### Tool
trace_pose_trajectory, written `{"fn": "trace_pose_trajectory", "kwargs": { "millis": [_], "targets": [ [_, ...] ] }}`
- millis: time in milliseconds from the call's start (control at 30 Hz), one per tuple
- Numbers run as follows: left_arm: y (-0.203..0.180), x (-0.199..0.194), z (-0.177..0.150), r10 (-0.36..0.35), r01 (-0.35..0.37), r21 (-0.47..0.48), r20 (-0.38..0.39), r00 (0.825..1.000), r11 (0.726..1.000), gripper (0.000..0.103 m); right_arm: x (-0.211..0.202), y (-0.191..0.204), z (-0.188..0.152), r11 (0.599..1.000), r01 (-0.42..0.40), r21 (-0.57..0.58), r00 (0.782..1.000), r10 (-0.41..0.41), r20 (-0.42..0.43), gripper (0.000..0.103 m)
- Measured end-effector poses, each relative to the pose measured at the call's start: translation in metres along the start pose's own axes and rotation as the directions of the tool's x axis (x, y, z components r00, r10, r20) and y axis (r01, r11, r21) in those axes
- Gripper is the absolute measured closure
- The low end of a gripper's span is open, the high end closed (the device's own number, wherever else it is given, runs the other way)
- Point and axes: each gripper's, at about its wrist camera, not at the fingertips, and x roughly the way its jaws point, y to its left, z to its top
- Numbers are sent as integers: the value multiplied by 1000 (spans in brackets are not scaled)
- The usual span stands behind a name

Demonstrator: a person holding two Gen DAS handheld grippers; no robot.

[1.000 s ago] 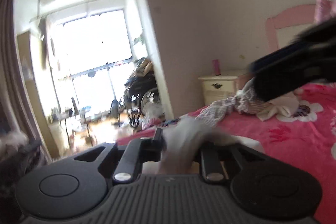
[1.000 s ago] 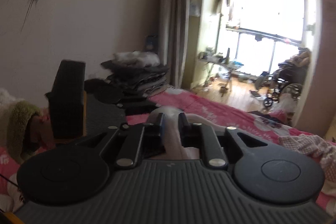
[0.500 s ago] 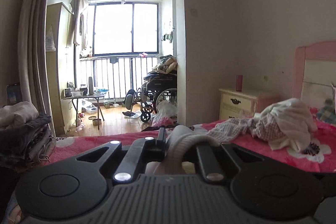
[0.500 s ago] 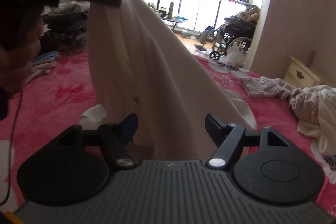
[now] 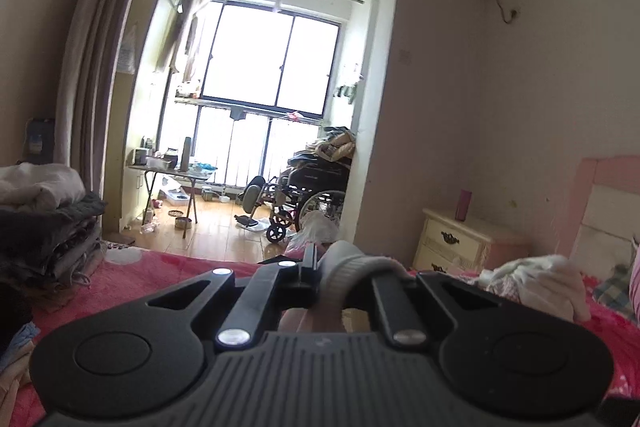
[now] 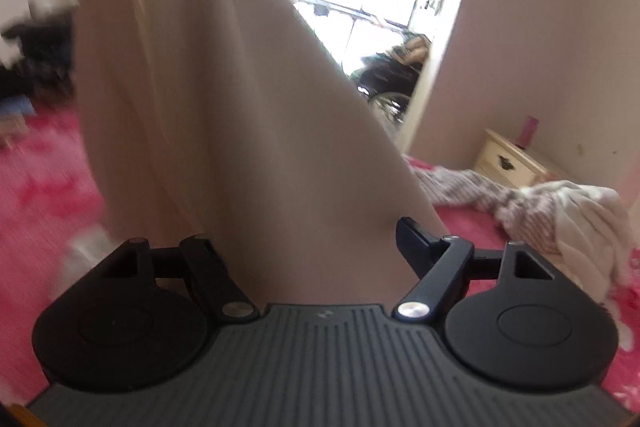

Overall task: Fold clothes
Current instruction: 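Lift the cream sweatshirt high with both grippers and shake it out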

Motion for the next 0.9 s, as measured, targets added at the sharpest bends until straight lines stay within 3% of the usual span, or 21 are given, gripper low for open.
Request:
{"fn": "trace_pose_trajectory", "kwargs": {
  "millis": [167, 367, 533, 700, 900],
  "targets": [
    [3, 5, -9, 14, -14, 1, -34, 999, 1000, 96, 12, -14, -23, 997, 61, -54, 998, -62, -17, 24],
    [-6, 7, -14, 44, -43, 42, -32, 999, 998, 96, 12, -46, -19, 994, 95, -47, 995, -97, -26, 23],
    [-8, -2, 2, 68, -68, 23, 6, 998, 997, 96, -5, -68, -1, 975, 186, -117, 981, -177, 84, 24],
    [-14, -17, 51, 81, -83, 14, 95, 992, 996, 96, -31, -100, 55, 931, 336, -143, 916, -287, 281, 24],
    [-21, -54, 137, 103, -112, 19, 265, 959, 994, 95, -73, -120, 142, 854, 474, -214, 794, -310, 522, 15]
  ]
}}
